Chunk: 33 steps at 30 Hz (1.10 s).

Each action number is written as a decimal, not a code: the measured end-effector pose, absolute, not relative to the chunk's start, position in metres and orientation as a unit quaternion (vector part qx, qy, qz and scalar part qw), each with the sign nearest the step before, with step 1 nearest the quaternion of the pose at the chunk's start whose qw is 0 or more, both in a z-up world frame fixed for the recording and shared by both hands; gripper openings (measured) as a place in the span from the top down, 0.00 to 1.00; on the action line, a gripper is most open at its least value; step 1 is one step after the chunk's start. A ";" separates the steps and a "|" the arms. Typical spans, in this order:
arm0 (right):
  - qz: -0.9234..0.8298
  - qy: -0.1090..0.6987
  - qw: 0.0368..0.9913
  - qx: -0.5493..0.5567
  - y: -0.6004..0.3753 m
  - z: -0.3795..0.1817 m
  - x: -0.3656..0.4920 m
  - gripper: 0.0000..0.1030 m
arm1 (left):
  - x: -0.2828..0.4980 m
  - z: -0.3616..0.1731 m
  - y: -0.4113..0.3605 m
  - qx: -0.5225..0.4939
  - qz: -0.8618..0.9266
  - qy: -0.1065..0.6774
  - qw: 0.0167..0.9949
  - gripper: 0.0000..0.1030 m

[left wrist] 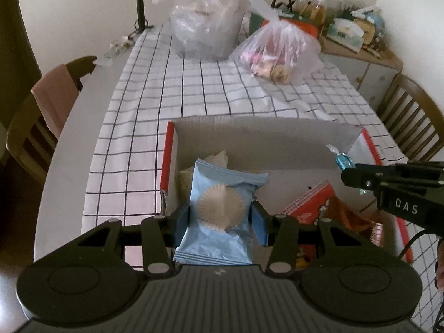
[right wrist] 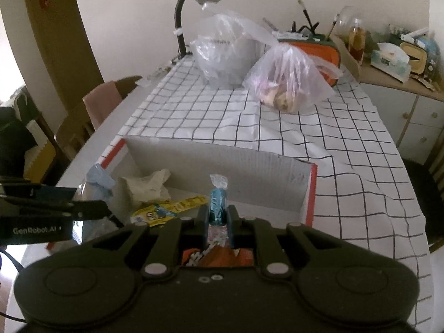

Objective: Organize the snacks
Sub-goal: 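Carry both items into the red box and open both grippers to release them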

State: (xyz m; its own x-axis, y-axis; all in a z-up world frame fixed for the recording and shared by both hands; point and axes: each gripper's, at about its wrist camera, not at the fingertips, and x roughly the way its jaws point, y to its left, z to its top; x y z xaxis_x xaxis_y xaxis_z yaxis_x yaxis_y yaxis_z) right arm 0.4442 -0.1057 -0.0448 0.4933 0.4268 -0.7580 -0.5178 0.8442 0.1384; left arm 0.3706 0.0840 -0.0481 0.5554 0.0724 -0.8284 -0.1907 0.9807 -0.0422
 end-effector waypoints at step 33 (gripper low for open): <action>0.279 0.430 0.857 -0.058 -0.110 -0.050 0.425 0.45 | 0.359 -0.052 0.079 -0.063 0.053 0.463 0.883 0.41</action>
